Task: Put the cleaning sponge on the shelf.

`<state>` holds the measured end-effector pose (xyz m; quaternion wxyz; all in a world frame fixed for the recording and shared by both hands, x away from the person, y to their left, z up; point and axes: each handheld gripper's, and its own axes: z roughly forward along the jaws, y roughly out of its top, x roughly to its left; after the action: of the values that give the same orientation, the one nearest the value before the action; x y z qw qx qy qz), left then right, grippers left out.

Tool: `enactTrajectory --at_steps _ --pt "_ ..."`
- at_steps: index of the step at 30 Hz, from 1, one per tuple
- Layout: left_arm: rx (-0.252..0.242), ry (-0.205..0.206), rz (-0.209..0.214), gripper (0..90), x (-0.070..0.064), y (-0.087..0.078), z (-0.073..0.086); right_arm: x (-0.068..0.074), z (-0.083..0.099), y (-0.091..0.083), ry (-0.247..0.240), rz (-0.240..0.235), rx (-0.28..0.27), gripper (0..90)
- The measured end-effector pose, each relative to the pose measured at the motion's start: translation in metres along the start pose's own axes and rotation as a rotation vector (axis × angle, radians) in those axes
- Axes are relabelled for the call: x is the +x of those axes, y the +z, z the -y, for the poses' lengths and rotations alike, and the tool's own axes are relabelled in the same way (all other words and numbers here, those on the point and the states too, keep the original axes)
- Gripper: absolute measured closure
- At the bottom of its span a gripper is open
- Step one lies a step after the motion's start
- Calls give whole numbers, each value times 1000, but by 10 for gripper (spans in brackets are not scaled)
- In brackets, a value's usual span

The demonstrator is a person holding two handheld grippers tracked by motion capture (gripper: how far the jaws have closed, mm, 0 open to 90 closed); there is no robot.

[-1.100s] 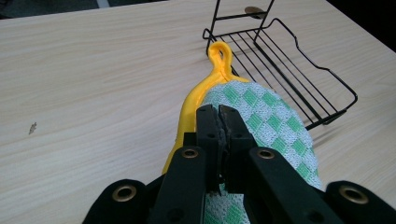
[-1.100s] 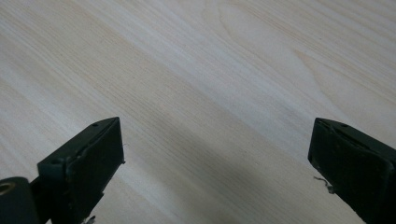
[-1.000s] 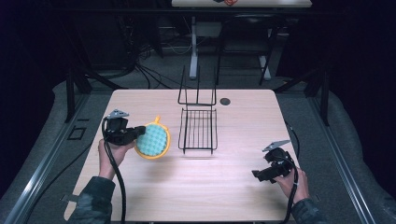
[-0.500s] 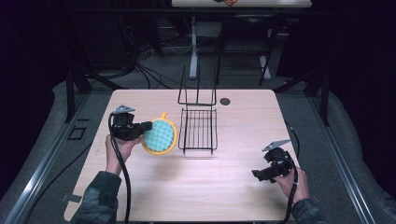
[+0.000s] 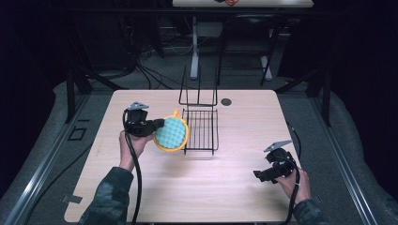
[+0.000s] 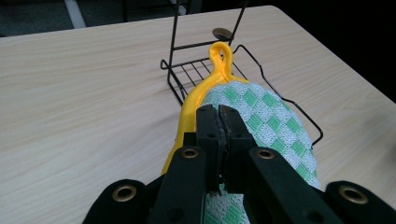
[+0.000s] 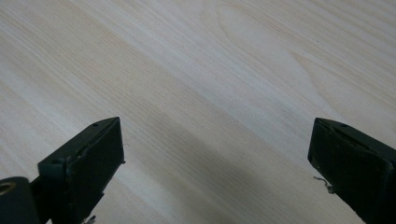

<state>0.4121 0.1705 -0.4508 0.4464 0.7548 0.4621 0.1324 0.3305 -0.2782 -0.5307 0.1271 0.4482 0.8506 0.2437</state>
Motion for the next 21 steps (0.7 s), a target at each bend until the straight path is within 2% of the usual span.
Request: enactTrajectory --at_steps 7,14,18,21 --pt "-7 13 5 882 -7 13 -4 0 0 1 -8 0 6 29" --pt "-6 -18 10 882 -14 30 -6 0 0 1 -5 -2 8 30" --pt "-9 -11 3 882 -17 38 -7 1 0 0 -2 -3 -1 30" --pt "-13 -23 8 882 -21 44 -6 1 0 0 -5 -9 4 30"
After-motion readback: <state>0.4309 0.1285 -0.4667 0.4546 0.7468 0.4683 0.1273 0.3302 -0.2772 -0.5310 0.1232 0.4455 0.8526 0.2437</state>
